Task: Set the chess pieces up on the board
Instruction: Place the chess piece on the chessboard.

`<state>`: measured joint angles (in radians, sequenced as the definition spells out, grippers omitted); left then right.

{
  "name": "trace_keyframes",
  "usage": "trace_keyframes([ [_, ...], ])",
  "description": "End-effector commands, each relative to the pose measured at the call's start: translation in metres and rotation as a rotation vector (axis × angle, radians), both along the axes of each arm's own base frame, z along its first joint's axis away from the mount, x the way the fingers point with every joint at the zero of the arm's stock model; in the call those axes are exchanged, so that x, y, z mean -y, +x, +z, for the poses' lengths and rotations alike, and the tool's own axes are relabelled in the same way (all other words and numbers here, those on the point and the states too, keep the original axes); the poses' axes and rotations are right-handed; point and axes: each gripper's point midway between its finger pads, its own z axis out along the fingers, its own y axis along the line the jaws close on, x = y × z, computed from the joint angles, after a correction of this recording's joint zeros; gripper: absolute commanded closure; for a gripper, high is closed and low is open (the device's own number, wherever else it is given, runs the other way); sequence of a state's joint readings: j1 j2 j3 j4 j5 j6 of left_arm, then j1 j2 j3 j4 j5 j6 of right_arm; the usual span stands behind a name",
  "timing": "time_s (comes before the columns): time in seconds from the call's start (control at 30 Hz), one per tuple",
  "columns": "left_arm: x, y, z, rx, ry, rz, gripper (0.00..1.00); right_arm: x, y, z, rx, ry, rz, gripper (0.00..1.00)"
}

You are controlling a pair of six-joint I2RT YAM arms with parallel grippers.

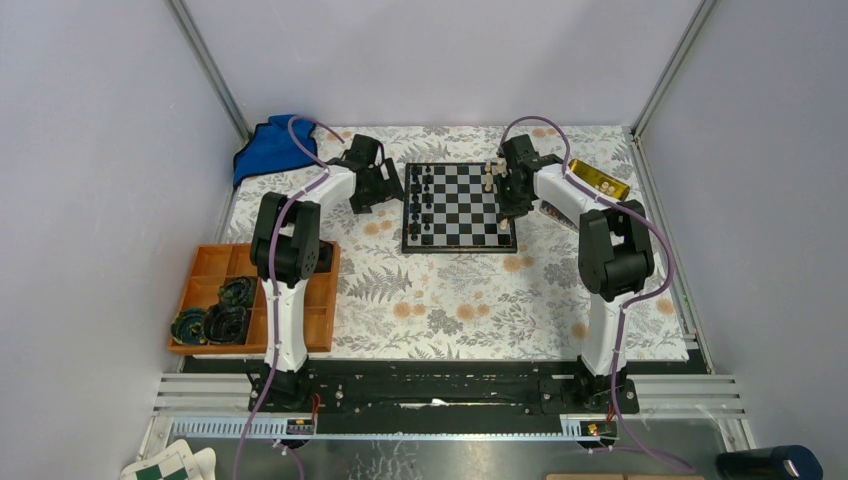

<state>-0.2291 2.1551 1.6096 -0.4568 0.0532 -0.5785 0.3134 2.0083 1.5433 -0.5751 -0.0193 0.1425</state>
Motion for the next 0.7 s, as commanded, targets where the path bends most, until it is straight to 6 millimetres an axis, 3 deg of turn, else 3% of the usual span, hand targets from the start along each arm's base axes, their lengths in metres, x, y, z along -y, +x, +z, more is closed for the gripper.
trace_keyframes([
  [0.0,0.003,0.002,-0.008,-0.009,-0.007,0.003,0.01,-0.004,-0.003,0.001,-0.010,-0.001,0.020,0.81],
  [0.67,0.006,0.002,-0.004,0.000,-0.006,-0.004,0.01,-0.005,-0.004,0.014,0.013,0.014,0.026,0.68],
])
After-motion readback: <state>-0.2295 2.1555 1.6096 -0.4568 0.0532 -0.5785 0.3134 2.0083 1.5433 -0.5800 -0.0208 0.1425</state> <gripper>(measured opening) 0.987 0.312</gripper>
